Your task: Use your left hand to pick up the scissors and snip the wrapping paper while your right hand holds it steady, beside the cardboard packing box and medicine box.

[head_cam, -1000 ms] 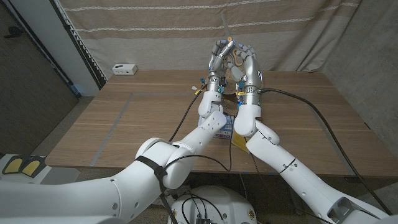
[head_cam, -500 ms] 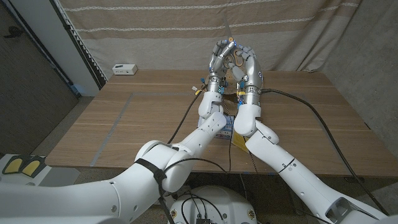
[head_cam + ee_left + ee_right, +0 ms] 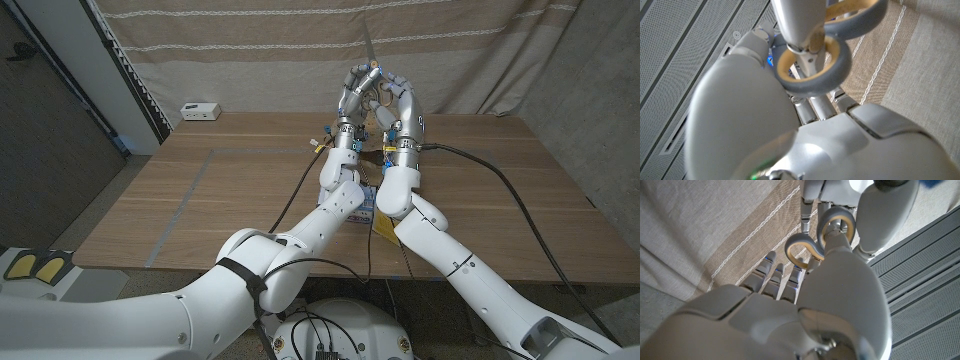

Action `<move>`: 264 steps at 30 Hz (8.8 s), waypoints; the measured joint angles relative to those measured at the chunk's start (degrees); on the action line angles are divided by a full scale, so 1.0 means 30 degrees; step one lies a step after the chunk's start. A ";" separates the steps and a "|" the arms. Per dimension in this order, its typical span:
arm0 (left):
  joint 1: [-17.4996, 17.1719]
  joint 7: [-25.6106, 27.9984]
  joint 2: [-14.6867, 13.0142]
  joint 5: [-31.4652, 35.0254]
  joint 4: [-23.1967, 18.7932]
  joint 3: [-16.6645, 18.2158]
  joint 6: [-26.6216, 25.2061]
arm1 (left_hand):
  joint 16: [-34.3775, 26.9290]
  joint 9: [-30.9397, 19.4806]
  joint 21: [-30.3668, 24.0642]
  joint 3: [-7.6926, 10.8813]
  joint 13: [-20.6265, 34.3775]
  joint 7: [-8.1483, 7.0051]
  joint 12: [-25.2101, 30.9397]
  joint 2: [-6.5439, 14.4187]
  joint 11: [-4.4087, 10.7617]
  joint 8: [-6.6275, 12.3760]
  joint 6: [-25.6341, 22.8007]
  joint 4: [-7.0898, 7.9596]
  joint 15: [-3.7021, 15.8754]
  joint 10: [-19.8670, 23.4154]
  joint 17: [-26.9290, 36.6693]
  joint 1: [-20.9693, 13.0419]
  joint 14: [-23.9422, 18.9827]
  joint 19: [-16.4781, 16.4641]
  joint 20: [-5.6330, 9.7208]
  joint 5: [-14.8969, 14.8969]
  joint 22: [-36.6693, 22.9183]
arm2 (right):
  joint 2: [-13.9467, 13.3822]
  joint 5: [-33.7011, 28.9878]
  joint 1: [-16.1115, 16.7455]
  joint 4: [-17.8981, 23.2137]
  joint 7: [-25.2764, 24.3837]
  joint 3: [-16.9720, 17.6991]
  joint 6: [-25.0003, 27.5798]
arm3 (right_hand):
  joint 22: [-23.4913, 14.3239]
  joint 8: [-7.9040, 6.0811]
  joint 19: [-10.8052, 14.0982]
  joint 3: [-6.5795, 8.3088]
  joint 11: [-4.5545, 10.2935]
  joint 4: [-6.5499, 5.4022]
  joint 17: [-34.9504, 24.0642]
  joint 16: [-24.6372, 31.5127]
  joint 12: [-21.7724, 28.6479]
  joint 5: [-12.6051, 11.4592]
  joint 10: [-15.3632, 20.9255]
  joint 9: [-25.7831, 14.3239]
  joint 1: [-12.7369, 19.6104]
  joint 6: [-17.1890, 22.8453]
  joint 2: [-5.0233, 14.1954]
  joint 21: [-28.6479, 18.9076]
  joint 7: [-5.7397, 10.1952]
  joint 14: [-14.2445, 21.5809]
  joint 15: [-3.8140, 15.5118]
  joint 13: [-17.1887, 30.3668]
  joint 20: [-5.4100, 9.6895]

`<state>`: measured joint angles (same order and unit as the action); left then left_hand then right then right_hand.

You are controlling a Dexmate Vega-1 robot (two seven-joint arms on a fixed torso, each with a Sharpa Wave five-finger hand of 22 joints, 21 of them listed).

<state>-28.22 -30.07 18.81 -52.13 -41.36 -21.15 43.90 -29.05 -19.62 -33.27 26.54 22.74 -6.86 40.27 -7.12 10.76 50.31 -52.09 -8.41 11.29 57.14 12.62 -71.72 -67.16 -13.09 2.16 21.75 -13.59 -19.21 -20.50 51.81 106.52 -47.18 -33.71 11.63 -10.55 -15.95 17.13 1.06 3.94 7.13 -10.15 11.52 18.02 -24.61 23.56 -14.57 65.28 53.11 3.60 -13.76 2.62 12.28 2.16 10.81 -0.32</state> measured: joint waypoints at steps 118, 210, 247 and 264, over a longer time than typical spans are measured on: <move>-0.0470 0.2258 -0.0899 0.2505 -0.0345 -0.0979 0.3416 | 0.6149 0.2845 0.7192 -0.3990 -0.0021 -0.1910 -0.6296 -0.1060 0.0474 -1.3108 0.4375 -0.0092 -0.2818 -1.2351 0.0491 1.0910 1.2263 -0.1972 0.0068 -0.0921 0.0924 | 0.0175 0.1853 0.0377 0.0234 0.0114 0.1044 -0.1169 | -0.0078 -0.9172 -0.0013 0.0894 -0.0702 -0.0007 -0.0347 -0.0130 -0.1146 0.3477 0.0978 -0.9742 -0.0058 -0.0390 0.1140 0.0375 -0.0908 0.0367 -0.0034 0.0176 -0.1031; -0.6183 1.4221 -0.8258 0.8736 -1.4144 -0.1124 -0.2169 | 0.6074 0.2900 0.7193 -0.5632 -0.1783 -0.1919 -0.8486 -0.0964 -0.0104 -1.3103 0.5265 0.0128 -0.2979 -1.3213 -0.0214 1.1214 1.5833 -0.1158 -0.0211 -0.0195 0.0891 | -0.5270 1.9278 0.1220 0.5044 0.8320 0.6962 0.3589 | -0.0076 -0.9583 -0.1175 0.1465 -0.2050 0.0114 -0.0261 -0.0241 -0.1792 0.3549 0.0506 -0.8753 -0.0244 -0.1734 0.1165 0.0632 -0.0874 -0.0378 -0.1753 0.0173 -0.2803; -0.8364 1.6761 -1.0751 0.9184 -1.7574 0.0247 -0.4394 | 0.6150 0.2895 0.7193 -0.6175 -0.2420 -0.1869 -0.9078 -0.0758 -0.0074 -1.3244 0.6392 0.0196 -0.2981 -1.3780 -0.0390 1.1512 1.6653 -0.0881 -0.0340 -0.0033 0.0887 | -0.7657 2.9100 0.1365 0.4146 1.1254 0.8763 0.3569 | -0.0123 -1.0185 -0.1793 0.1684 -0.1864 0.0044 -0.0256 -0.0147 -0.1126 0.3253 0.2278 -0.8261 -0.0207 -0.2662 0.1460 0.0627 -0.0658 -0.0434 -0.1946 0.0168 -0.2868; -0.8767 1.6752 -1.0774 0.9153 -1.7644 0.0215 -0.4117 | 0.6148 0.2894 0.7193 -0.6254 -0.2528 -0.1972 -0.9078 -0.0758 -0.0074 -1.3244 0.6496 0.0276 -0.2980 -1.3779 -0.0388 1.1512 1.6653 -0.0813 -0.0410 -0.0033 0.0885 | -0.7645 3.2078 0.1817 0.3893 1.2052 0.8777 0.2842 | -0.0125 -1.0439 -0.2070 0.1475 -0.2147 -0.0027 -0.0258 -0.0242 -0.1737 0.2994 0.0781 -0.7232 -0.0555 -0.1731 0.1107 0.0626 -0.0971 -0.0686 -0.2193 0.0166 -0.3145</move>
<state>-54.52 20.19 -13.51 -24.67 -94.29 -20.51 31.55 -10.60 -10.93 -11.69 7.78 15.15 -12.78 13.04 -9.39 10.53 10.58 -32.61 -7.59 2.35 15.80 11.46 -37.18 -17.20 -15.53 0.93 21.65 -10.93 -42.15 75.73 57.26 118.20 -11.02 -7.38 20.15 -10.93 -47.26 10.92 5.48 -2.50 7.05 -10.92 10.80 12.81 -15.63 25.91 -36.26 63.61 47.92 6.92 -11.89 -0.30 10.22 -4.41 11.31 -9.75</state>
